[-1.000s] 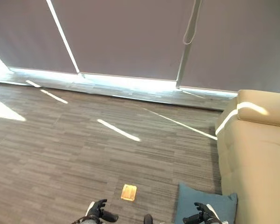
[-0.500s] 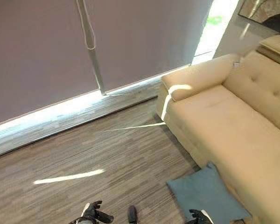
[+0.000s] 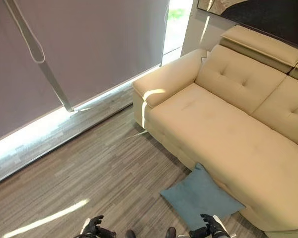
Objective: Pick up all the scattered cushions and arrange them neatly on the sofa.
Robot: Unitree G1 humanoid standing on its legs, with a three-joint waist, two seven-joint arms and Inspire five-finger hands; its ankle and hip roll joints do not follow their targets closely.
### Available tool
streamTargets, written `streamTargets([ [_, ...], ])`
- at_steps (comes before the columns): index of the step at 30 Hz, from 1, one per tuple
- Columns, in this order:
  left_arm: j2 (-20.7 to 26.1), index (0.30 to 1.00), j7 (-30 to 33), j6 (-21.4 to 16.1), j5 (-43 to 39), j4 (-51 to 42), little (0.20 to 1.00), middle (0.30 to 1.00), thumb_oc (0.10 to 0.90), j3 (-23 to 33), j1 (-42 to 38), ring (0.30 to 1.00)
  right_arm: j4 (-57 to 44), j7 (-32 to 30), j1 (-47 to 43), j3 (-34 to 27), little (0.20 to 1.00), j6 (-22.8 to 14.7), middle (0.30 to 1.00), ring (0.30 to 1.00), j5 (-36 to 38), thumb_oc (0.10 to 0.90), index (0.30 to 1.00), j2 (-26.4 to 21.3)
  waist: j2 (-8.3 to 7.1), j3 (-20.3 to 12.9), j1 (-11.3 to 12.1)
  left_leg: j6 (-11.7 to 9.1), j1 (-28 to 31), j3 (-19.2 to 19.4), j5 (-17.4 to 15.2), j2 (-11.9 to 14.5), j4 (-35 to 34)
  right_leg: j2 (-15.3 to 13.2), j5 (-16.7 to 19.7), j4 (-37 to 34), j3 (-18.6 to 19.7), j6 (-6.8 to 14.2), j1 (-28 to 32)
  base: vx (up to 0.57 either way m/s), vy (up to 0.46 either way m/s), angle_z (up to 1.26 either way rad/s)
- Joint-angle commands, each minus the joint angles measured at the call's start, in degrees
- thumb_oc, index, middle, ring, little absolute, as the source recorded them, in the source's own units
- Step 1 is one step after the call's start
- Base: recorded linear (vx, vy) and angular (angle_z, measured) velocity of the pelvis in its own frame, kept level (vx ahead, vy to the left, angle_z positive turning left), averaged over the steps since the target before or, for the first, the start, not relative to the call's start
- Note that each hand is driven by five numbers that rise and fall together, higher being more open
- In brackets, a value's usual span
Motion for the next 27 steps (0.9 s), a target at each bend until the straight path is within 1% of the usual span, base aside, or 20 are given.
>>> streamTargets([
  [1, -0.53, 0.9, 0.03, -1.73, 1.12, -0.38, 0.9, 0.9, 0.8, 0.36, -3.27, 0.9, 2.18, -1.91, -3.36, 0.03, 0.9, -0.99, 0.9, 0.9, 0.4, 0.8, 0.9, -2.85, -2.11, 1.42, -0.99, -2.55, -0.51, -3.3, -13.17, 0.55, 11.19, 1.16, -3.3, -1.09, 3.89, 2.21, 0.28, 0.05, -0.041, -0.24],
  [2, -0.94, 0.9, 0.1, -2.16, 0.37, -0.32, 0.9, 0.9, 0.8, -0.02, -3.44, 0.9, 2.09, -1.97, -3.43, 0.09, 0.9, -1.26, 0.9, 0.9, 1.07, 0.8, 0.9, -2.84, -2.55, 1.97, 0.02, -3.45, -2.24, -8.62, -12.1, -0.78, 12.98, 2.2, -3.41, -2.01, 6.08, 1.67, 1.05, 0.05, -0.015, -0.27],
  [4, -1.4, 0.9, 0.24, -2.35, -0.35, -0.33, 0.9, 0.9, 0.8, -0.59, -3.87, 0.9, 2.19, -2.28, -3.56, 0.42, 0.9, -1.58, 0.9, 0.9, 1.24, 0.8, 0.9, -2.91, -3.15, 2.09, 1.16, -3.29, -4.18, -14.19, -12.66, -2.92, 11.43, 2.35, -3.16, -2.42, 8.14, 1.91, 1.32, 0.06, 0.009, -0.71],
  [6, -1.38, 0.9, 0.24, -2.35, -0.35, -0.32, 0.9, 0.9, 0.8, -0.59, -3.89, 0.9, 2.2, -2.28, -3.58, 0.41, 0.9, -1.58, 0.9, 0.9, 1.23, 0.8, 0.9, -2.88, -3.23, 1.9, 1.06, -3.26, -4.38, -14.26, -12.41, -3.04, 11.25, 2.24, -3.11, -2.4, 8.05, 1.93, 1.07, 0.07, 0.021, -0.88],
  [7, -1.52, 0.9, 0.4, -2.4, -0.89, -0.08, 0.9, 0.9, 0.8, -0.94, -4.4, 0.9, 2.4, -2.29, -4.06, 1.06, 0.9, -1.65, 0.9, 0.9, 1.24, 0.8, 0.9, -2.98, -3.42, 1.91, 2.79, -3.08, -6.76, -23.7, -10.54, -5.13, 7.67, 3.3, -2.73, -2.66, 12.21, 2.19, 1.07, 0.14, 0.04, -0.45],
  [8, -1.45, 0.9, 0.64, -2.4, -0.87, -0.04, 0.9, 0.9, 0.8, -1.22, -4.55, 0.9, 2.57, -2.5, -4.32, 1.33, 0.9, -1.68, 0.9, 0.9, 1.15, 0.8, 0.9, -3.14, -3.44, 2.11, 3.38, -2.93, -8.0, -27.25, -9.62, -6.39, 7.67, 3.79, -2.68, -2.43, 13.88, 2.14, 0.76, 0.14, 0.041, -0.34],
  [9, -1.45, 0.9, 0.64, -2.41, -0.87, -0.04, 0.9, 0.9, 0.8, -1.23, -4.55, 0.9, 2.58, -2.5, -4.32, 1.33, 0.9, -1.68, 0.9, 0.9, 1.15, 0.8, 0.9, -3.14, -3.45, 2.16, 3.4, -2.92, -7.96, -27.23, -9.69, -6.39, 7.72, 3.78, -2.74, -2.4, 13.9, 2.15, 0.81, 0.05, 0.019, -0.6],
  [10, -1.63, 0.9, 0.3, -2.24, -0.74, 0.48, 0.9, 0.9, 0.8, -1.11, -4.47, 0.9, 2.71, -2.4, -4.31, 1.17, 0.9, -1.63, 0.9, 0.9, 1.25, 0.8, 0.9, -3.19, -3.2, 1.93, 3.41, -2.64, -7.02, -28.92, -9.59, -6.65, 5.93, 4.45, -2.83, -2.59, 15.35, 2.22, 0.89, 0.07, 0.037, -0.83],
  [11, -1.79, 0.9, 0.12, -2.05, -0.4, 0.91, 0.9, 0.9, 0.8, -1.02, -4.23, 0.9, 2.85, -2.31, -4.08, 1.2, 0.9, -1.56, 0.9, 0.9, 1.14, 0.8, 0.9, -3.17, -3.01, 1.52, 3.37, -2.36, -5.89, -29.47, -9.43, -6.51, 4.57, 4.95, -2.96, -2.81, 16.26, 2.32, 1.2, 0.16, 0.14, -1.25],
  [12, -1.79, 0.9, -0.12, -1.77, 0.31, 1.41, 0.9, 0.9, 0.8, -0.9, -3.52, 0.9, 2.93, -2.1, -3.49, 1.16, 0.9, -1.55, 0.9, 0.9, 0.96, 0.8, 0.9, -3.02, -2.63, 0.82, 2.98, -1.65, -4.35, -28.73, -8.94, -6.28, 3.3, 4.97, -3.12, -2.33, 17.65, 2.57, 1.23, 0.17, 0.176, -1.05],
  [14, -1.71, 0.9, -0.27, -1.64, 0.53, 1.5, 0.9, 0.9, 0.8, -0.81, -3.2, 0.9, 3.0, -1.92, -3.26, 1.15, 0.9, -1.38, 0.9, 0.9, 1.04, 0.8, 0.9, -2.98, -2.52, 0.61, 2.99, -1.43, -3.55, -28.07, -8.57, -6.07, 2.24, 4.94, -3.11, -2.07, 18.29, 2.62, 1.2, 0.1, 0.121, -0.81],
  [16, -1.27, 0.9, -0.15, -1.62, 0.84, 1.26, 0.9, 0.9, 0.8, -0.64, -3.06, 0.9, 2.48, -1.74, -3.0, 1.13, 0.9, -1.28, 0.9, 0.9, 1.36, 0.8, 0.9, -2.49, -2.23, 0.43, 2.65, -0.51, -2.17, -25.92, -8.09, -5.69, 0.41, 4.64, -3.07, -0.91, 20.08, 3.09, 0.32, 0.07, 0.141, -0.52],
  [19, -0.94, 0.9, 0.03, -1.58, 0.86, 0.94, 0.9, 0.9, 0.8, -0.29, -3.07, 0.9, 2.64, -1.65, -3.09, 1.15, 0.9, -1.04, 0.9, 0.9, 1.31, 0.8, 0.9, -2.13, -1.98, 0.53, 2.99, 0.1, -1.55, -24.51, -7.95, -5.53, -0.63, 4.6, -3.02, 0.32, 21.12, 3.58, -0.65, 0.02, 0.123, -0.44],
  [20, -0.37, 0.9, 0.16, -1.63, 0.43, 0.27, 0.9, 0.9, 0.8, 0.18, -3.2, 0.9, 2.33, -1.78, -3.56, 1.35, 0.9, -0.86, 0.9, 0.9, 1.26, 0.8, 0.9, -1.84, -1.62, 1.06, 3.33, 0.61, -1.18, -22.95, -7.75, -5.01, -1.4, 4.3, -2.9, 3.55, 20.5, 4.35, -2.73, -0.01, 0.099, -0.66],
  [21, -0.37, 0.9, 0.16, -1.63, 0.43, 0.27, 0.9, 0.9, 0.8, 0.18, -3.2, 0.9, 2.32, -1.78, -3.57, 1.35, 0.9, -0.85, 0.9, 0.9, 1.26, 0.8, 0.9, -1.84, -1.62, 1.06, 3.4, 0.61, -1.16, -22.88, -7.73, -5.0, -1.44, 4.31, -2.93, 3.63, 20.57, 4.35, -2.79, -0.03, 0.089, -0.54],
  [22, 0.34, 0.9, 0.36, -1.68, 0.18, 0.08, 0.9, 0.9, 0.8, 0.58, -3.43, 0.9, 1.99, -1.79, -3.98, 1.42, 0.9, -0.88, 0.9, 0.9, 1.28, 0.8, 0.9, -1.59, -1.42, 1.42, 3.98, 0.76, -0.93, -21.44, -7.59, -4.39, -1.96, 3.49, -2.91, 5.93, 18.07, 5.36, -4.44, -0.02, 0.025, -0.62],
  [23, 0.63, 0.9, 0.48, -1.62, 0.18, 0.11, 0.9, 0.9, 0.8, 0.81, -3.44, 0.9, 1.91, -1.82, -4.32, 1.42, 0.9, -0.91, 0.9, 0.9, 1.1, 0.8, 0.9, -1.48, -1.25, 1.53, 4.34, 0.73, -0.67, -20.44, -7.64, -3.96, -2.28, 2.23, -2.72, 6.05, 15.37, 5.74, -4.77, -0.02, 0.025, -0.81],
  [24, 0.63, 0.9, 0.48, -1.62, 0.18, 0.11, 0.9, 0.9, 0.8, 0.81, -3.44, 0.9, 1.91, -1.82, -4.32, 1.42, 0.9, -0.9, 0.9, 0.9, 1.1, 0.8, 0.9, -1.48, -1.24, 1.62, 4.35, 0.73, -0.54, -20.43, -7.66, -3.96, -2.32, 2.23, -2.77, 6.1, 15.38, 5.75, -4.69, 0.0, -0.026, -0.88],
  [26, 1.1, 0.9, 0.51, -1.56, 0.47, 0.16, 0.9, 0.9, 0.8, 0.95, -3.49, 0.9, 1.95, -1.9, -4.55, 1.37, 0.9, -0.95, 0.9, 0.9, 0.78, 0.8, 0.9, -1.44, -0.96, 1.46, 4.7, 0.7, 0.42, -18.99, -8.04, -3.26, -2.97, -0.3, -2.04, 4.89, 10.64, 5.6, -4.34, 0.02, -0.039, -0.9],
  [27, 1.1, 0.9, 0.51, -1.56, 0.47, 0.16, 0.9, 0.9, 0.8, 0.94, -3.49, 0.9, 1.95, -1.9, -4.54, 1.37, 0.9, -0.94, 0.9, 0.9, 0.78, 0.8, 0.9, -1.44, -0.95, 1.48, 4.71, 0.7, 0.45, -18.99, -8.04, -3.25, -2.98, -0.29, -2.02, 4.86, 10.64, 5.6, -4.31, 0.06, -0.043, -0.55],
])
